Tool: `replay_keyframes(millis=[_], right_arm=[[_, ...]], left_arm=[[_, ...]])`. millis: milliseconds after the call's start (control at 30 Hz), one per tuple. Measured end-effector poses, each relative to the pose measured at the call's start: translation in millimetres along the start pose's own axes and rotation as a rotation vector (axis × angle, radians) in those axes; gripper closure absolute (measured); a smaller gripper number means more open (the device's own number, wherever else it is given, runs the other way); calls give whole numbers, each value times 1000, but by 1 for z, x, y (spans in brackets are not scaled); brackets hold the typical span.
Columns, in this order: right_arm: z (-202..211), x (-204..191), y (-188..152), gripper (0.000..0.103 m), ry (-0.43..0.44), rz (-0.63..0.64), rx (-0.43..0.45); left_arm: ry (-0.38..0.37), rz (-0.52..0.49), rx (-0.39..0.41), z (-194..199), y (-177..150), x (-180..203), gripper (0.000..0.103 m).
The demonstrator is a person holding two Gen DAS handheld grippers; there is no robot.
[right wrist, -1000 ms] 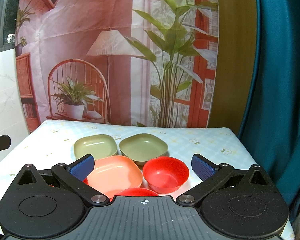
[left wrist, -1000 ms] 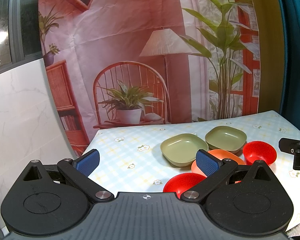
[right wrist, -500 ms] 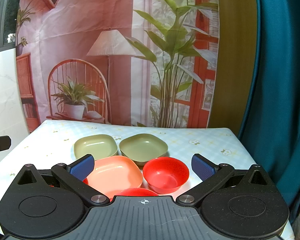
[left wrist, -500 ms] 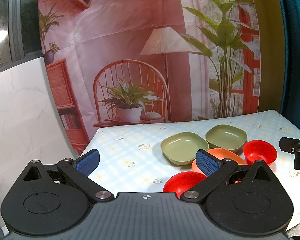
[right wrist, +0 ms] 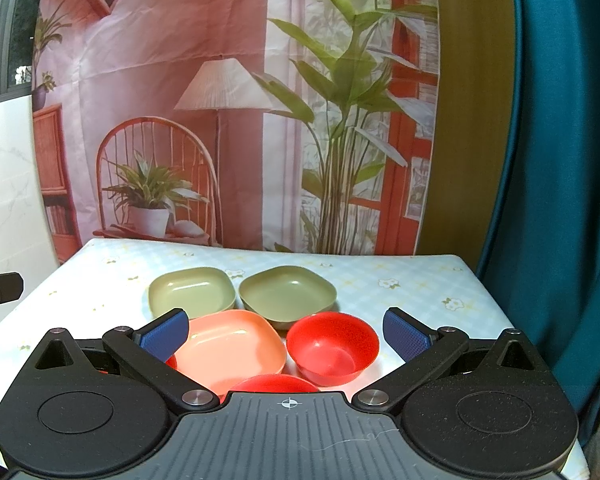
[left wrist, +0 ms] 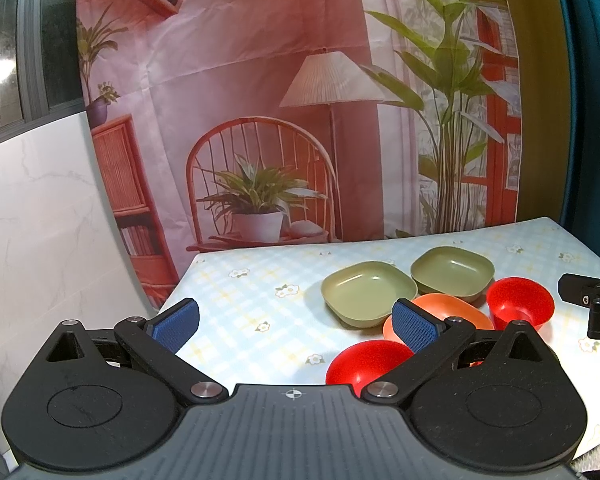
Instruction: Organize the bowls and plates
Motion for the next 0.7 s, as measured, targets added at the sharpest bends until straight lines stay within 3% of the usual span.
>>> replay_keyframes(millis=[700], right_arm=[[-3,0,2,0,7,-5,0]], left_arm=[[-7,-8,-13,-4,3,2,0]])
Point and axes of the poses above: each gripper's, at about its wrist camera, not at the fingertips, and z roughly against the way its jaws point, x to its right, y to its top, the point moved 3 cm from there along -z, roughly the way its jaws point, and after that the axes turned 3 degrees about -x, right-handed, at the moved point
